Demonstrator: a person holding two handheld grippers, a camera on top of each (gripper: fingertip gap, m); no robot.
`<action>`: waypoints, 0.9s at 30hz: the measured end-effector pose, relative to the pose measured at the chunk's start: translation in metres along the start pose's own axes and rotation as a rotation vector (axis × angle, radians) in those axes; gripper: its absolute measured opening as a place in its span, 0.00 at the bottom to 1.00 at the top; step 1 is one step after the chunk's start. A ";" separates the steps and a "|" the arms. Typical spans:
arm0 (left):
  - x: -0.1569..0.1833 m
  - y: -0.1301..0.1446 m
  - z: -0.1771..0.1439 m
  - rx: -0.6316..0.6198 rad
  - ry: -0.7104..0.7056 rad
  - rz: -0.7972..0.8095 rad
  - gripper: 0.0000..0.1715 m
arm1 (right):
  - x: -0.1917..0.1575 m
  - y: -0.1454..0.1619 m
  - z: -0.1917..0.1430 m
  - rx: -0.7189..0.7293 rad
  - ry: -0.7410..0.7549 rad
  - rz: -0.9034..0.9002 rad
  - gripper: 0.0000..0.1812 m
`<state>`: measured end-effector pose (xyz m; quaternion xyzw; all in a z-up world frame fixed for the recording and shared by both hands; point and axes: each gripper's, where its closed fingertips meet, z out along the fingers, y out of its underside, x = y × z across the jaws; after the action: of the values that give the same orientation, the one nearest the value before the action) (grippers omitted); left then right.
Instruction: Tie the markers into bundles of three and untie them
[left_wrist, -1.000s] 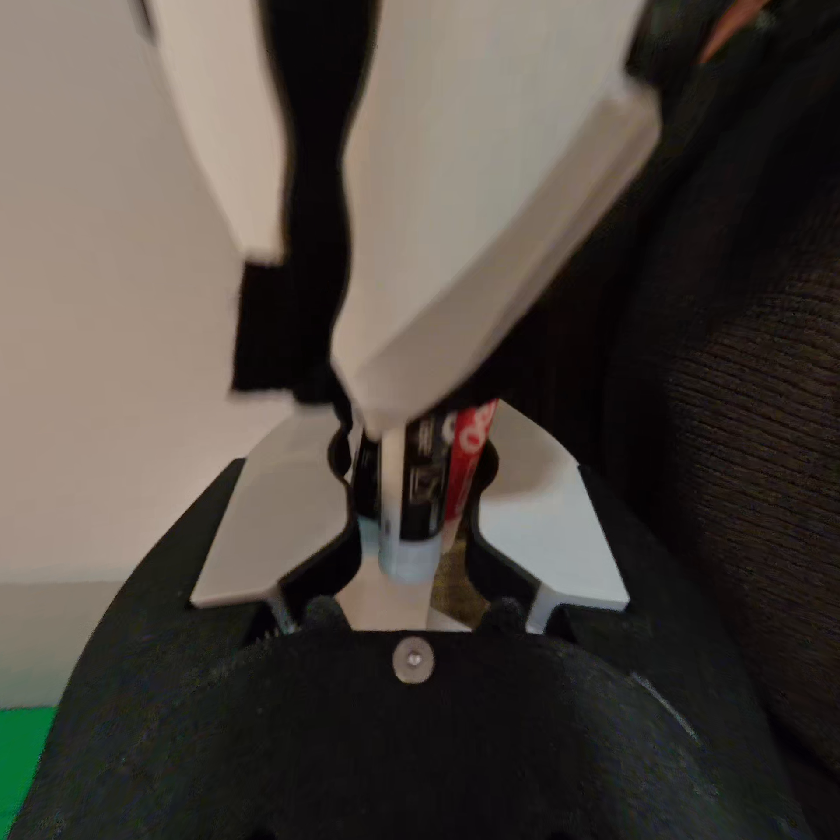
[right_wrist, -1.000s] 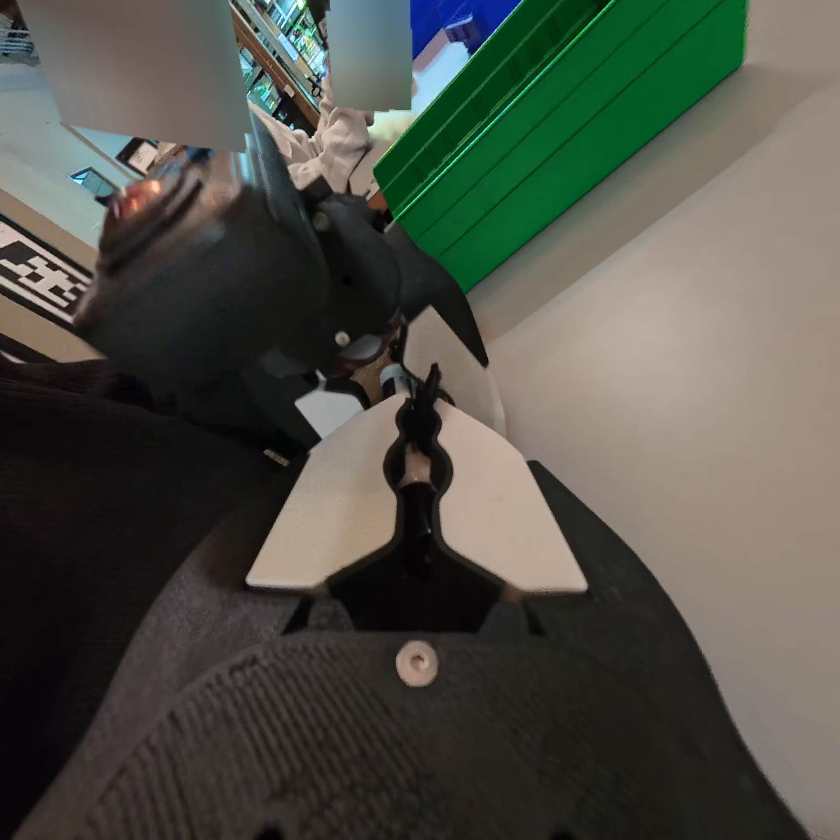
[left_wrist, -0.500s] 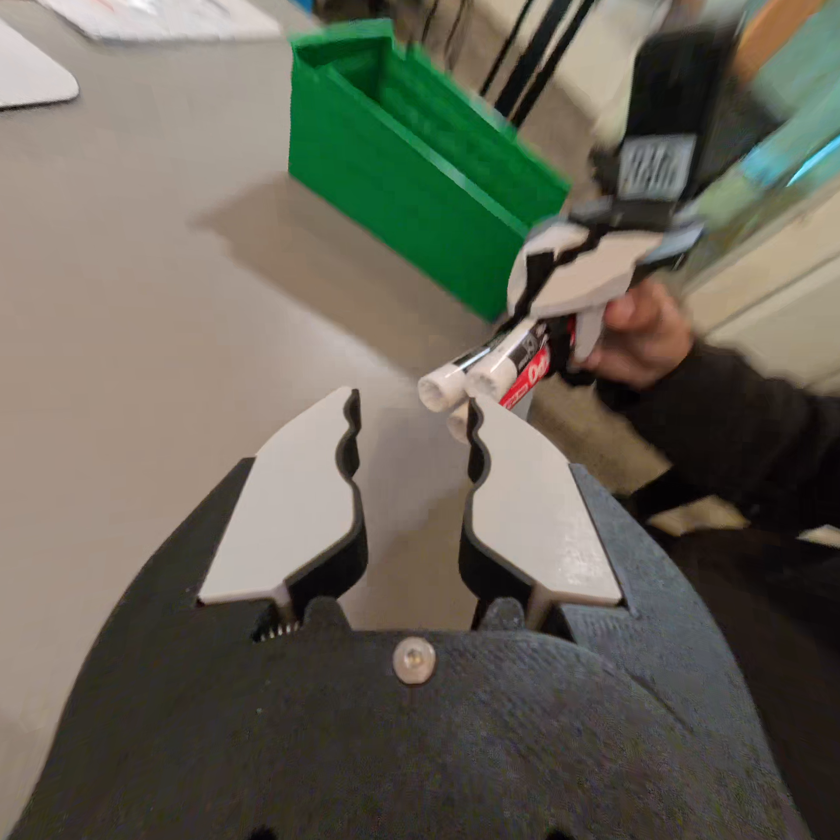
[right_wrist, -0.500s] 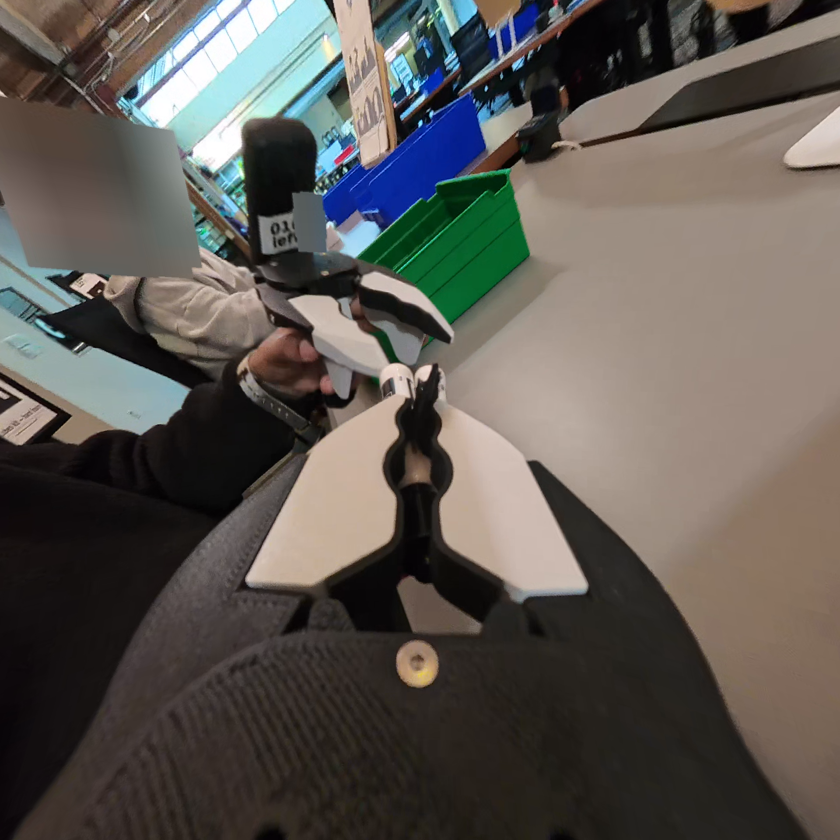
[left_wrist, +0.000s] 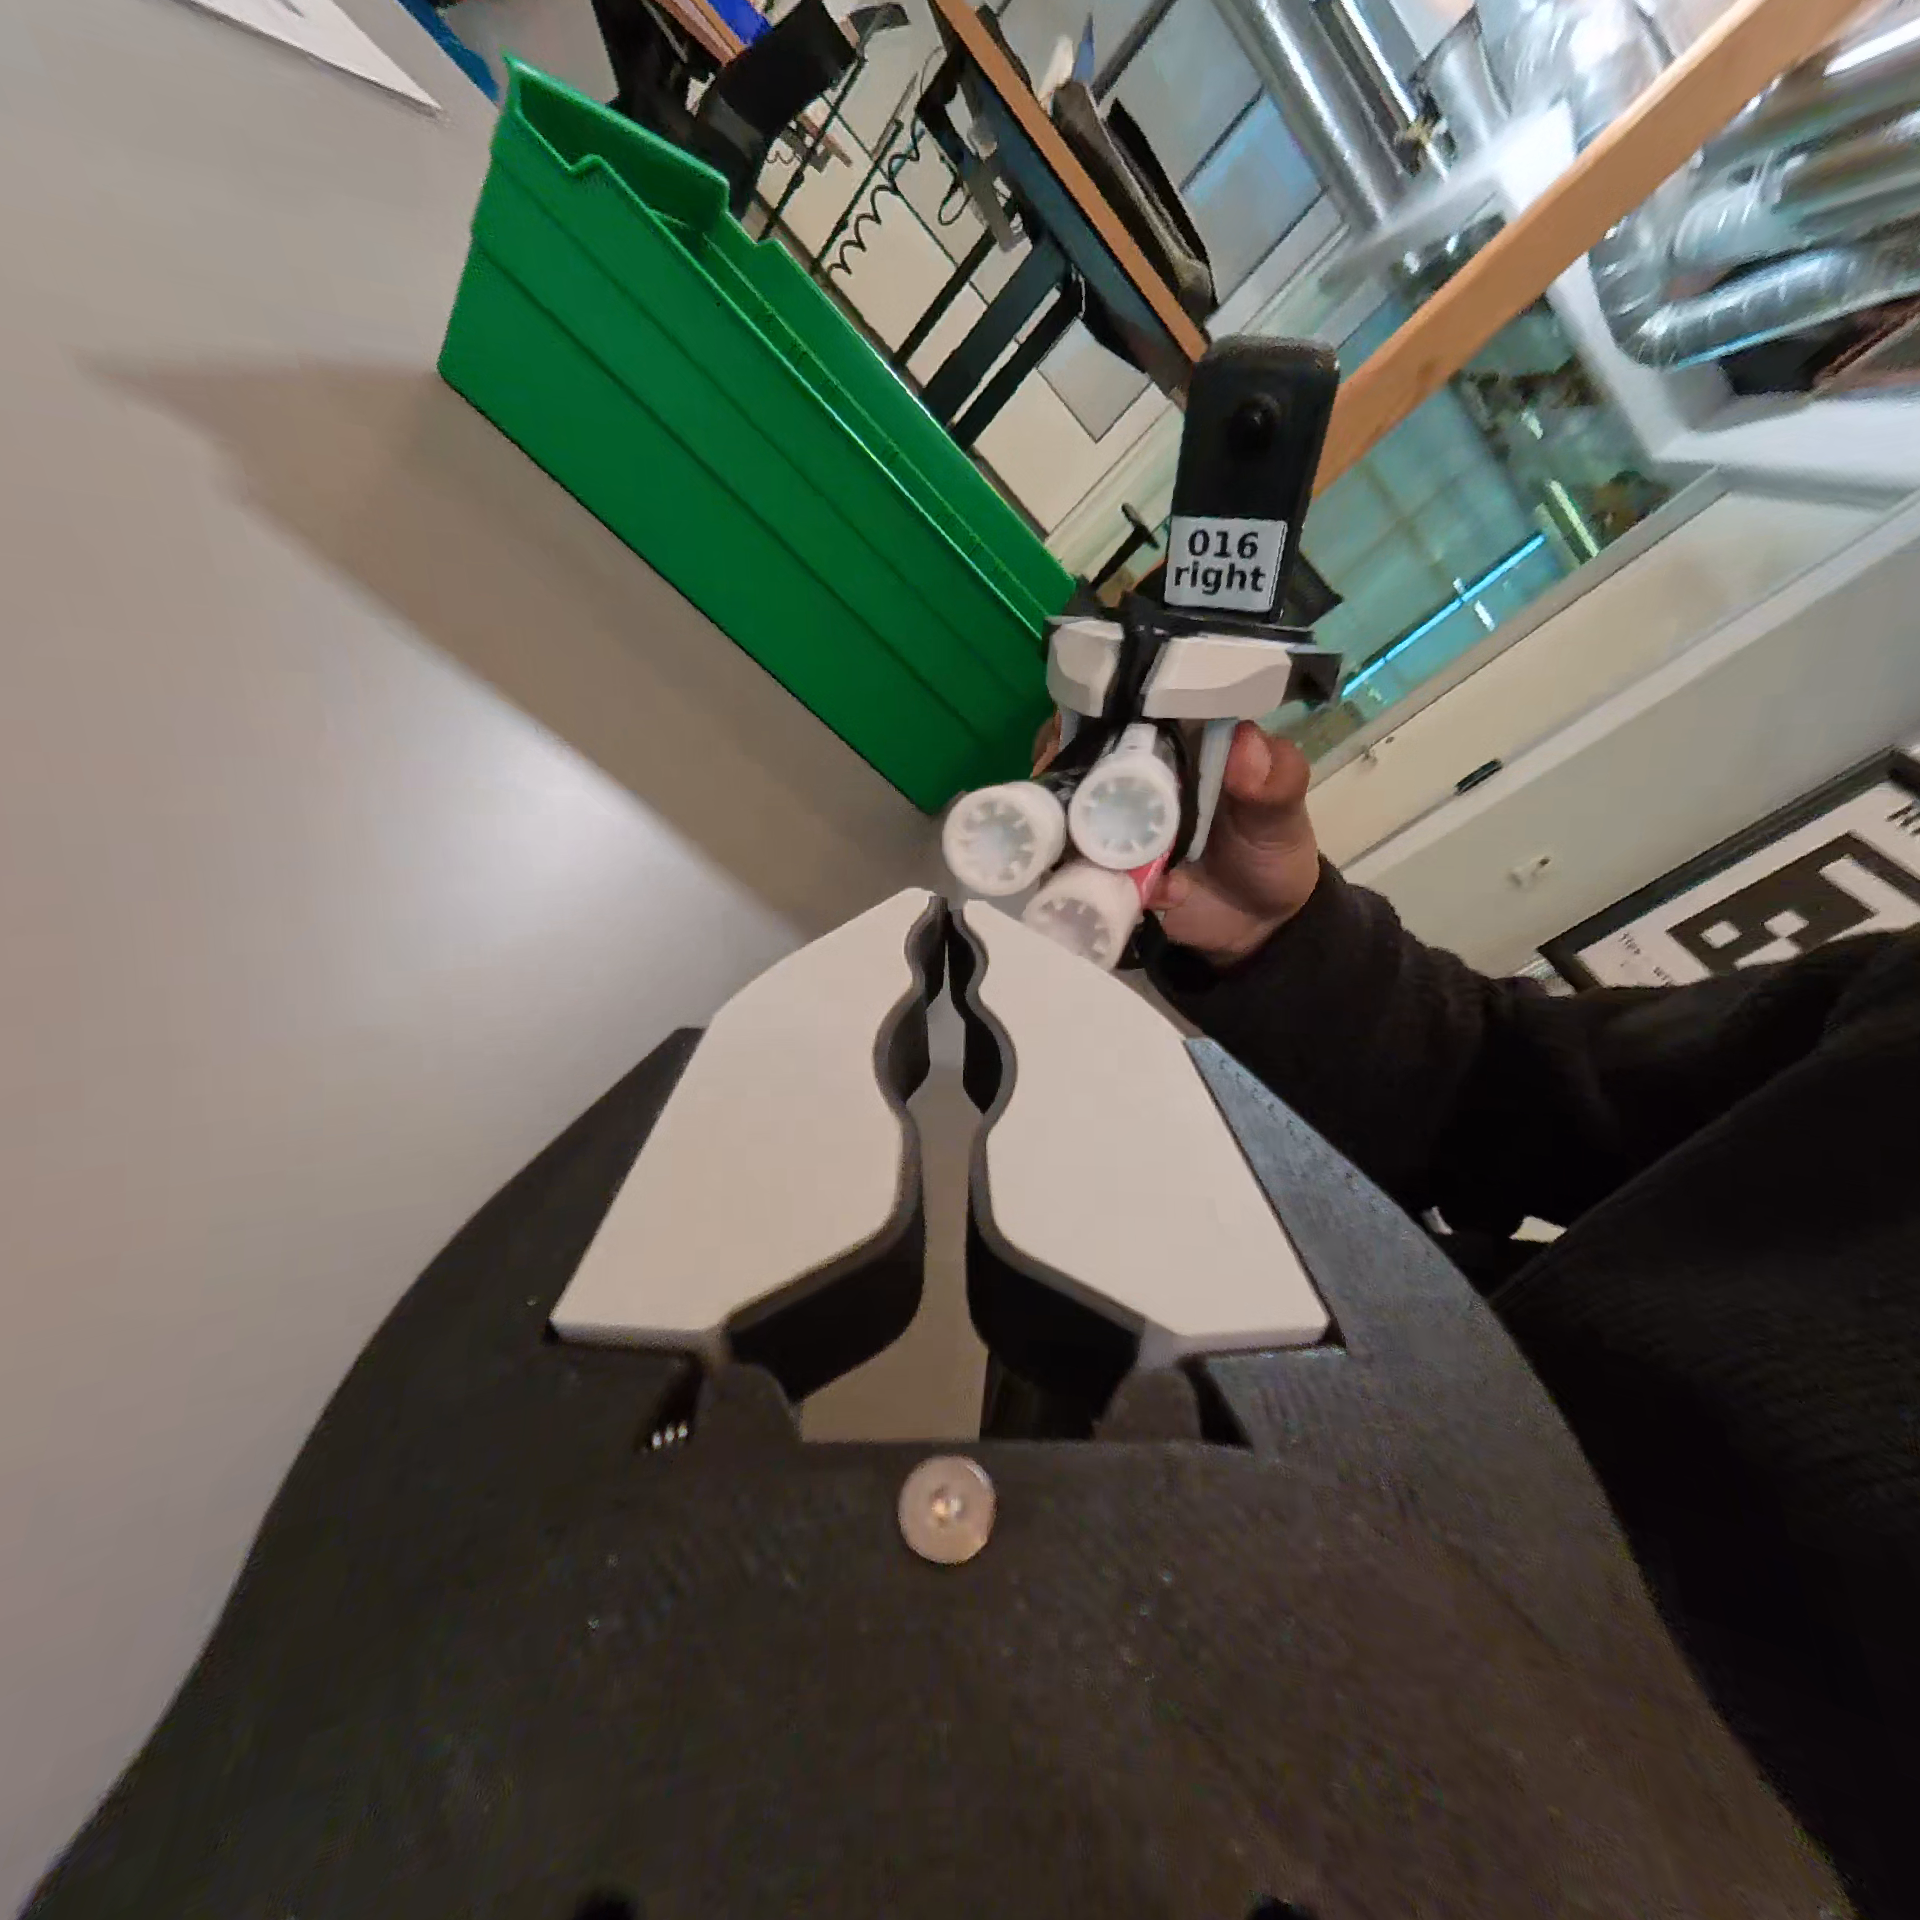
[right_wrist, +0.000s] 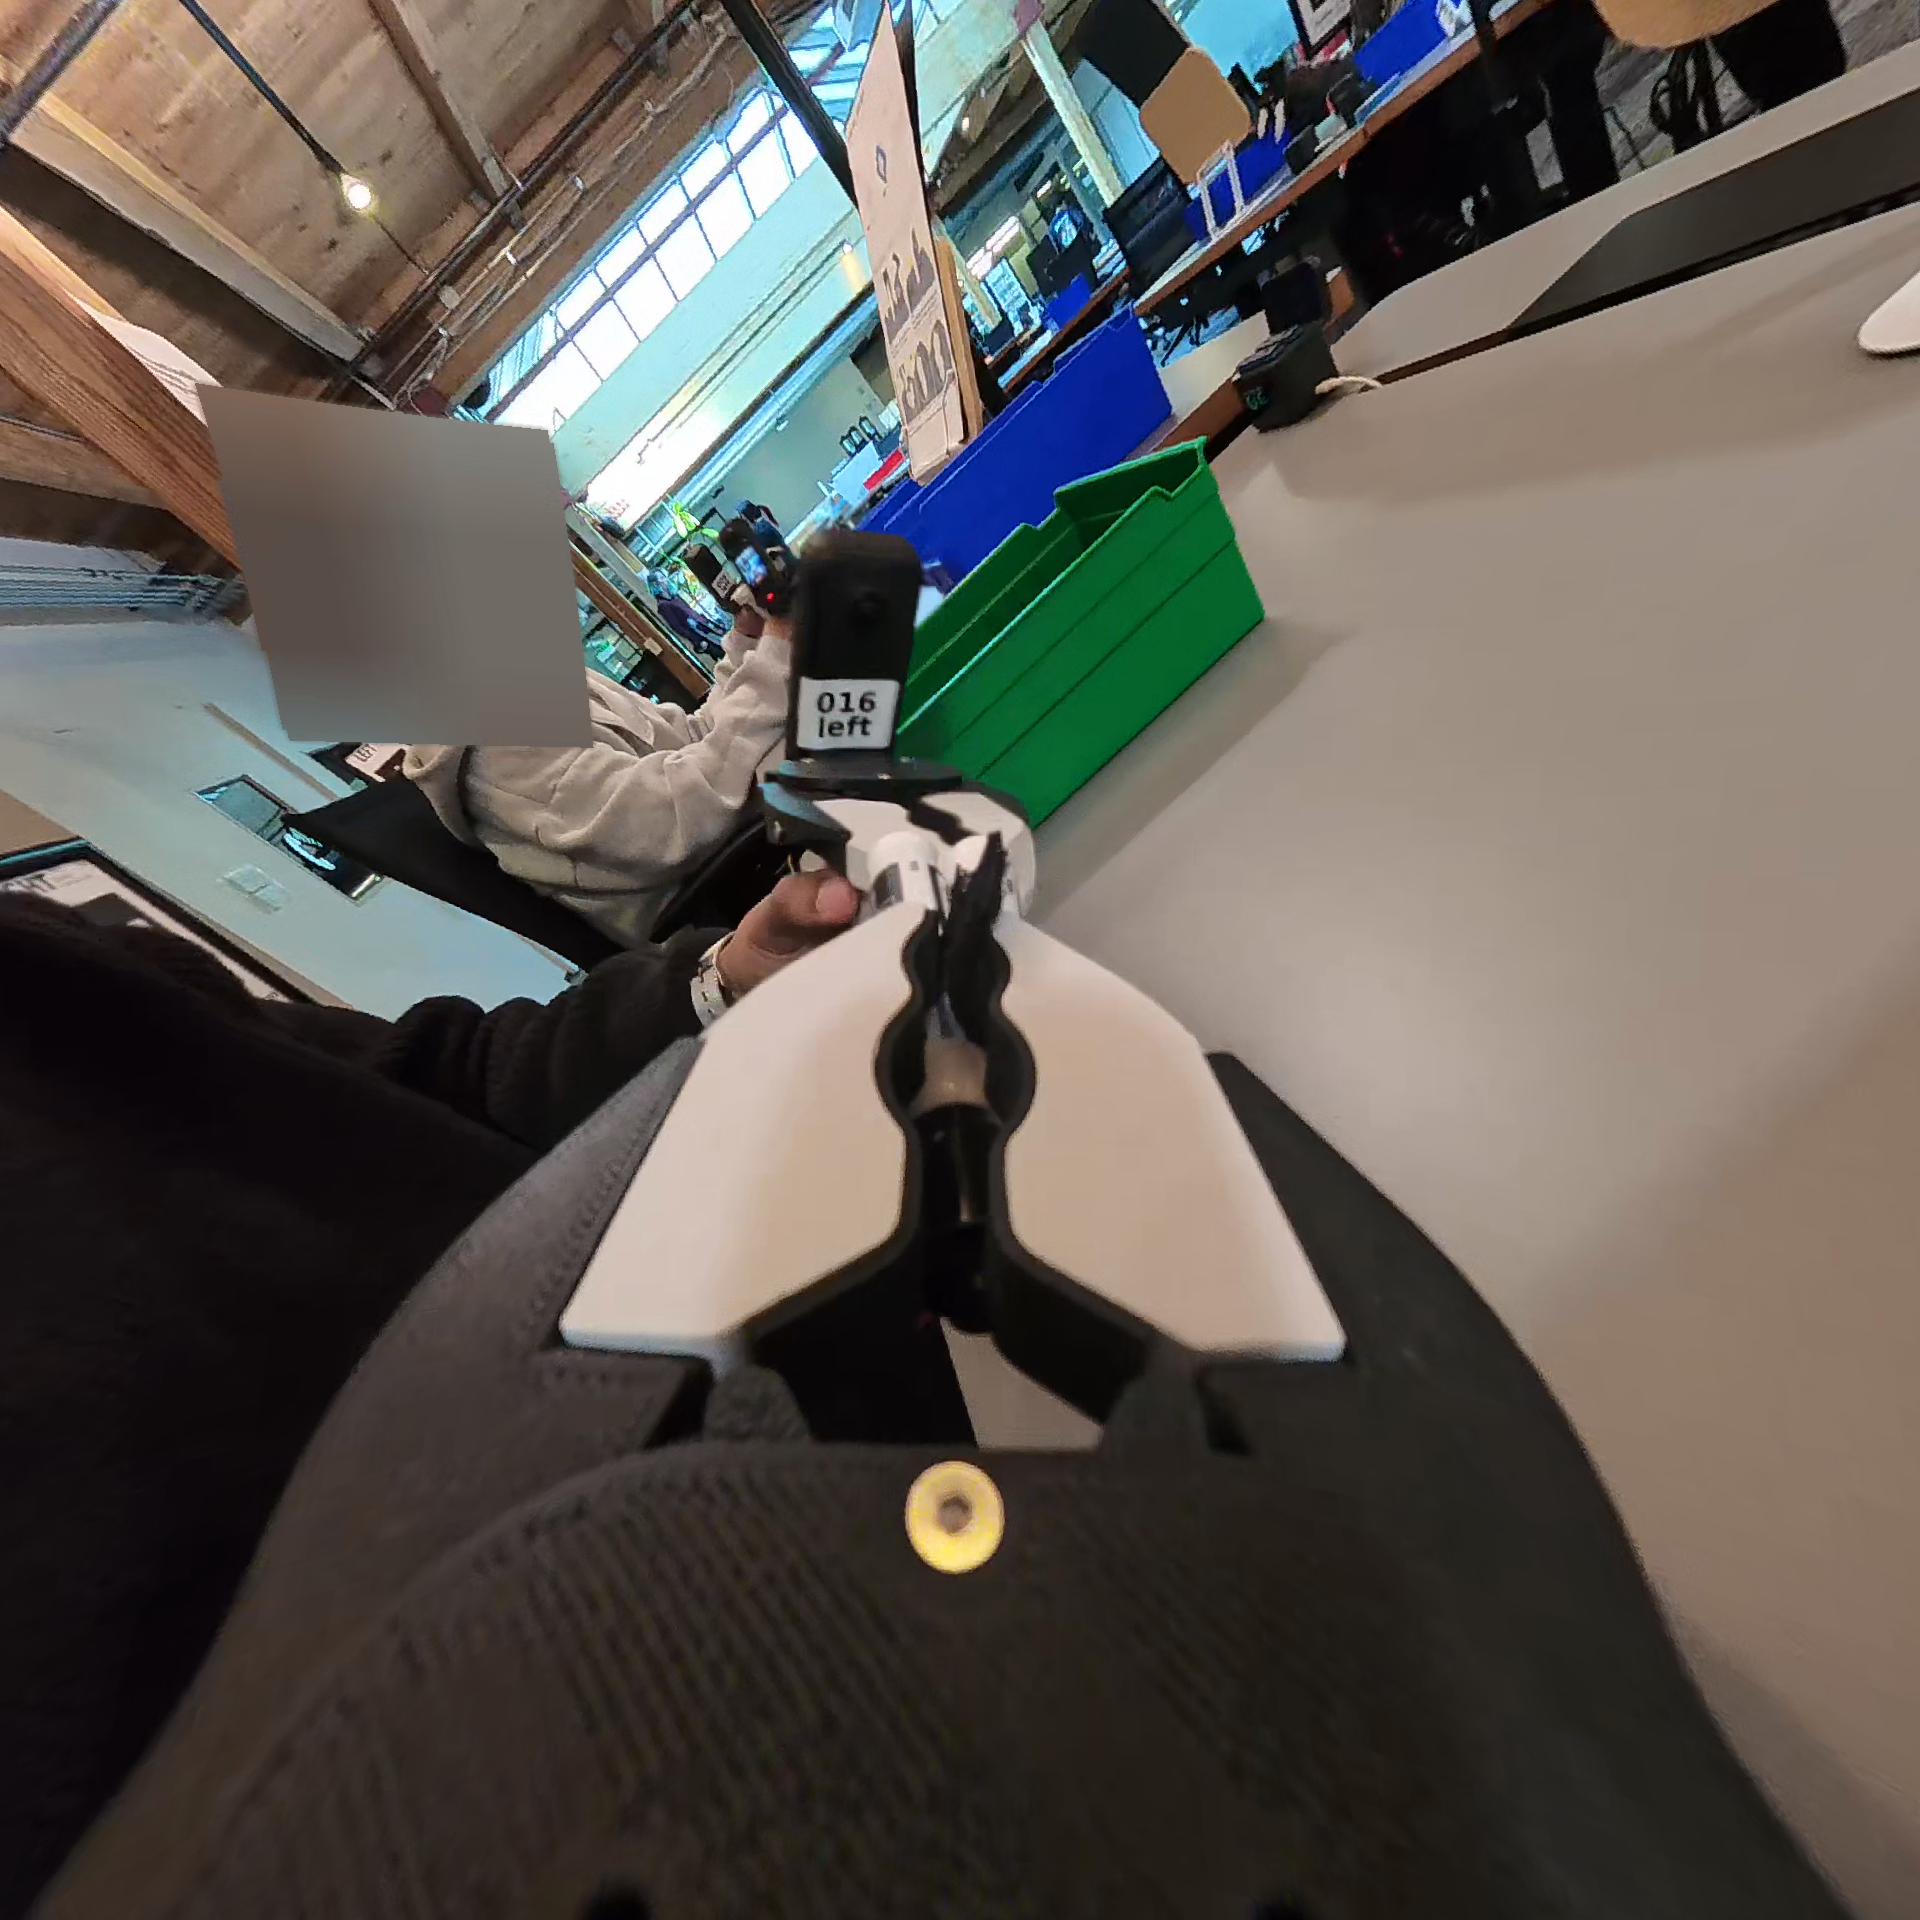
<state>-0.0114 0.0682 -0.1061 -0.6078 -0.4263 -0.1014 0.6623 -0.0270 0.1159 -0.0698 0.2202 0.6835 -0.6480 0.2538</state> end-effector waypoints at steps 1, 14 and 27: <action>0.001 0.001 0.001 -0.006 -0.002 0.016 0.00 | 0.002 0.001 0.000 -0.007 0.004 0.001 0.03; 0.000 0.011 -0.002 -0.089 -0.020 0.194 0.09 | 0.011 0.002 -0.004 -0.010 -0.007 0.056 0.03; 0.026 0.027 -0.006 -0.181 0.127 0.350 0.10 | 0.001 0.013 -0.004 -0.091 -0.145 0.126 0.03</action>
<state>0.0252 0.0797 -0.1071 -0.7220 -0.2607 -0.0611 0.6380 -0.0193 0.1209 -0.0804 0.2038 0.6767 -0.6134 0.3526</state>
